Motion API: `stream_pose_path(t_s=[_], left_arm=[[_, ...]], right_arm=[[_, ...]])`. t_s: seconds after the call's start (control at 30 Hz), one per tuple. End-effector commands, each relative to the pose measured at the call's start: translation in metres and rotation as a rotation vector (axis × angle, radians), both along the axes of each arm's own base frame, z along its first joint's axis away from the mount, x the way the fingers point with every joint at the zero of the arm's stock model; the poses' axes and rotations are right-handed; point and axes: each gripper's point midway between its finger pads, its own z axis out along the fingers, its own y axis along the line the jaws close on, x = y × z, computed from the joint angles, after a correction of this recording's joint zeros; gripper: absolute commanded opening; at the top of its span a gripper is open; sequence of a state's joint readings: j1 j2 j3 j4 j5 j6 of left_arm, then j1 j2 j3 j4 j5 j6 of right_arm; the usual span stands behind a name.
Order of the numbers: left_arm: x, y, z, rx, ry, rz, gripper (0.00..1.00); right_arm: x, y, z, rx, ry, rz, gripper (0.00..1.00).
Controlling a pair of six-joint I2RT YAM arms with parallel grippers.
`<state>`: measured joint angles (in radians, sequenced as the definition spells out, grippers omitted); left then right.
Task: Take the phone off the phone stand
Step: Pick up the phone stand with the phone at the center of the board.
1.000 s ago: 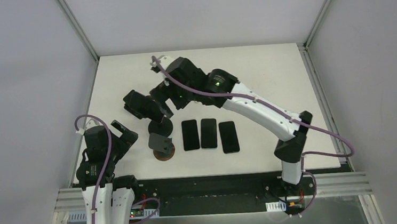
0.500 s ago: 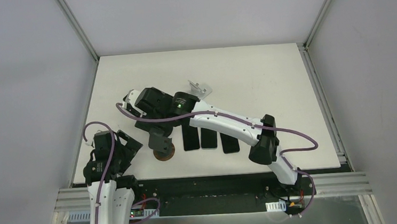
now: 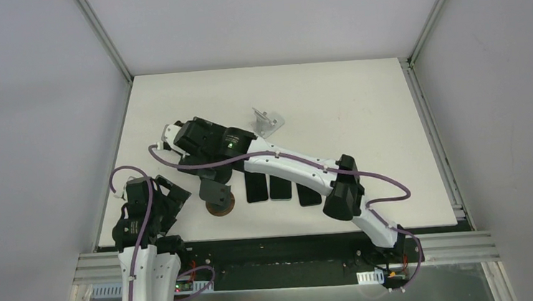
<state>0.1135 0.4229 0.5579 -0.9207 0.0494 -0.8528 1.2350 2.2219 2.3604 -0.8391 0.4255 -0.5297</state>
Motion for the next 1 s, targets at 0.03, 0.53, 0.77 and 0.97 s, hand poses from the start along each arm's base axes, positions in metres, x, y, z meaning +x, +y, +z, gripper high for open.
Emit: stream_pose_path(t_s=[0.03, 0.53, 0.77, 0.97], left_arm=[[-0.005, 0.001, -0.001, -0.015, 0.021, 0.027, 0.97], [-0.005, 0.001, -0.001, -0.012, 0.022, 0.028, 0.97], [-0.002, 0.002, 0.009, 0.003, -0.008, 0.012, 0.99], [0.004, 0.005, 0.036, 0.061, -0.091, -0.043, 0.99]], right_arm=[[0.012, 0.013, 0.015, 0.020, -0.083, 0.019, 0.99], [0.023, 0.022, 0.009, 0.024, -0.141, 0.004, 0.65], [0.022, 0.018, 0.031, 0.089, -0.134, -0.007, 0.37], [0.021, 0.020, 0.085, 0.307, -0.122, -0.026, 0.09]])
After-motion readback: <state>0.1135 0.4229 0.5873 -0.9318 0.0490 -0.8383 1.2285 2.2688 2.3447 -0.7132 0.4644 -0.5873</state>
